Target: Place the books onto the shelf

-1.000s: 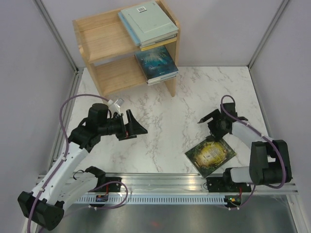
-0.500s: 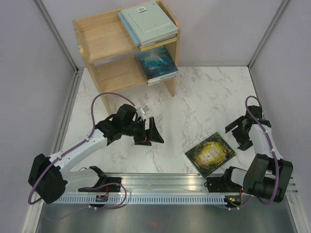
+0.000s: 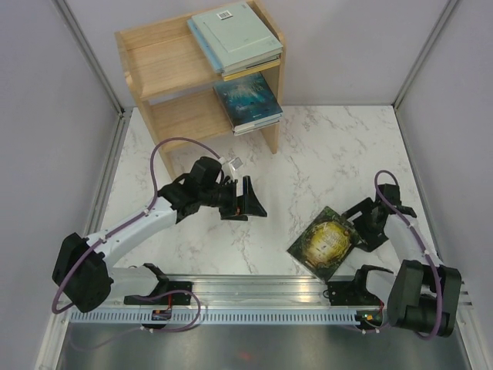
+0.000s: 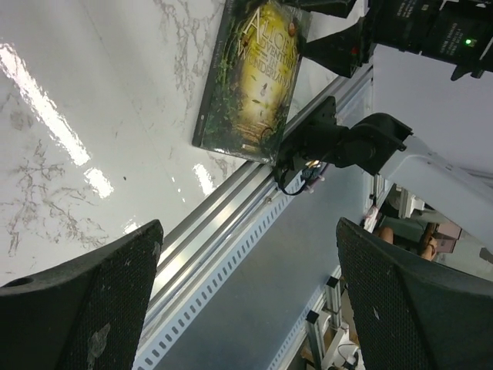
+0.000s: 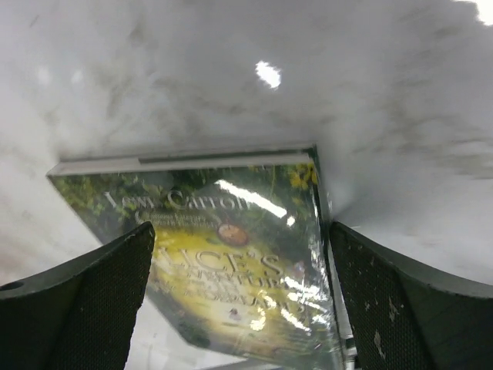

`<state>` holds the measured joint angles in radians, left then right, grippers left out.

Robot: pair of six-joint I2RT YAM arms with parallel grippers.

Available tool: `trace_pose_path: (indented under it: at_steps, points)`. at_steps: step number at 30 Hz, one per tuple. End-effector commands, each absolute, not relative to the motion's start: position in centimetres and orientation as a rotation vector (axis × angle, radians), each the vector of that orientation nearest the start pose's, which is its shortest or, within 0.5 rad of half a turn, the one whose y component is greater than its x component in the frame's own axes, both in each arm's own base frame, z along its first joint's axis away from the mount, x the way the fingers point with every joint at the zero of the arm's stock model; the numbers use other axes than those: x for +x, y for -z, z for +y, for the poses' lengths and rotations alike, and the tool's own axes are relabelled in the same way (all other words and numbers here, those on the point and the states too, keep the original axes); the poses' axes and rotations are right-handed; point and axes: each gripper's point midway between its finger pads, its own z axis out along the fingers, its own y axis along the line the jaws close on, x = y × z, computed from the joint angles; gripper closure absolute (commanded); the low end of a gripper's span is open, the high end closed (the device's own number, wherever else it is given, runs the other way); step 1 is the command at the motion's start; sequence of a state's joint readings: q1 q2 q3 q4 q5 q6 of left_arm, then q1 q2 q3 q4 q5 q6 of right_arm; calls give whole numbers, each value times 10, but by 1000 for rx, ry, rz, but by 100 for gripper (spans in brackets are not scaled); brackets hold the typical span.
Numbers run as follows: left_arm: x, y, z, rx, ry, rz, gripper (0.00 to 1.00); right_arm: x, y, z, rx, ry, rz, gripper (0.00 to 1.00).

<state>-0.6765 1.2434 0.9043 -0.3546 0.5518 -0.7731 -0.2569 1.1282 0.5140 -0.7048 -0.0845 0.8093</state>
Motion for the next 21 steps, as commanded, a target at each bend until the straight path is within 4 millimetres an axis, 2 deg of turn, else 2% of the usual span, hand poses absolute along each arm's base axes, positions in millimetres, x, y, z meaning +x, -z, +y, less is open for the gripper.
trace_pose_path:
  at_steps: [1, 2, 3, 4, 7, 13, 15, 17, 18, 21]
  points:
    - [180, -157, -295, 249, 1284, 2554, 6, 169, 14, 57, 1548, -463, 2564, 2]
    - [178, -150, -295, 256, 1280, 2566, 6, 178, 12, 69, 1520, -535, 2548, 2]
    - [178, -145, -296, 261, 1284, 2568, 6, 177, 12, 83, 1550, -588, 2543, 2]
    - [175, -132, -293, 254, 1272, 2603, 6, 177, 11, 95, 1511, -642, 2560, 2]
    - [171, -113, -293, 262, 1276, 2628, 6, 186, 0, 114, 1403, -713, 2593, 2]
    - [166, -67, -292, 235, 1207, 2736, 7, 175, -7, 112, 1256, -615, 2684, 2]
    - [164, -49, -288, 200, 1162, 2777, 7, 166, 0, 110, 1254, -595, 2705, 2]
    - [167, -41, -291, 176, 1175, 2769, 7, 162, 5, 110, 1249, -591, 2719, 2]
    - [162, -30, -289, 162, 1170, 2804, 7, 158, 9, 110, 1248, -587, 2734, 2]
    - [165, -20, -298, 138, 1217, 2783, 6, 155, 15, 116, 1221, -611, 2762, 2]
